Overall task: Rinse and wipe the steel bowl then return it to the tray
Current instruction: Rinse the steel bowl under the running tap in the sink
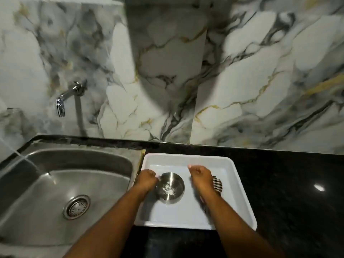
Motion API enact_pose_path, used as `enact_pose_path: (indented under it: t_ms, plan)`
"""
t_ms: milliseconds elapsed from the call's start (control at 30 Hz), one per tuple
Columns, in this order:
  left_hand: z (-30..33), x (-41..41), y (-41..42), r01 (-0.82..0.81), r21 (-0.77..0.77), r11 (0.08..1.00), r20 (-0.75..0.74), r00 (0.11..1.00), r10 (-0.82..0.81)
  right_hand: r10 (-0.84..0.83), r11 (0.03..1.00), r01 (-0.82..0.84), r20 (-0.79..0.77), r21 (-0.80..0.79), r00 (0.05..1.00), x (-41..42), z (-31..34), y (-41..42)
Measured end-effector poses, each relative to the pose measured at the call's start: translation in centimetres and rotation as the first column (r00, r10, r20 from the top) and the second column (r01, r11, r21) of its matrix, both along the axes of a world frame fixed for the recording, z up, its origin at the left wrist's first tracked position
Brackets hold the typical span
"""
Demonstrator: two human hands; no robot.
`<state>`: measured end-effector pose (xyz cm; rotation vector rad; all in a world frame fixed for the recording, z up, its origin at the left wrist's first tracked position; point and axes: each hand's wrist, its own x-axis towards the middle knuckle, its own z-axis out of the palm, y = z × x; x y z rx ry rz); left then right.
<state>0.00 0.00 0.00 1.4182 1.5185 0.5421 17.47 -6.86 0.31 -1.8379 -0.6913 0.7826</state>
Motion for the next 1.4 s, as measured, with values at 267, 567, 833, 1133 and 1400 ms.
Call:
enact_pose_path:
  t_ms: [267,567,833,1133,1400]
  plan:
    - [-3.7,2.1,-1.8,0.091,0.099,0.991,-0.453,0.89,-0.037,0.211,0.887,-0.139,0.119,-0.44,0.97,-2.1,-6.9,-0.1]
    - [0.1,-0.2,0.0,0.0,0.14,0.99,-0.345,0.937,0.049,0.044,0.937,-0.008,0.095,-0.35,0.995,-5.2,-2.4,2.0]
    - [6.4,-12.2,7.0,-0.011,0.248,0.969,-0.167,0.985,0.054,-0.032,0.999,0.026,-0.17,-0.036,0.985,-15.7,3.8,8.2]
    - [10.9,-28.3,19.7,0.168,0.56,0.811,-0.411,0.906,0.097,-0.069,0.997,0.054,-0.359,-0.05,0.931,-31.0,3.0,17.4]
    - [13.0,-29.0,30.3,0.486,0.705,0.516,-0.647,0.739,0.188,-0.1,0.99,0.07,-0.265,-0.121,0.959,-37.2,-0.2,21.6]
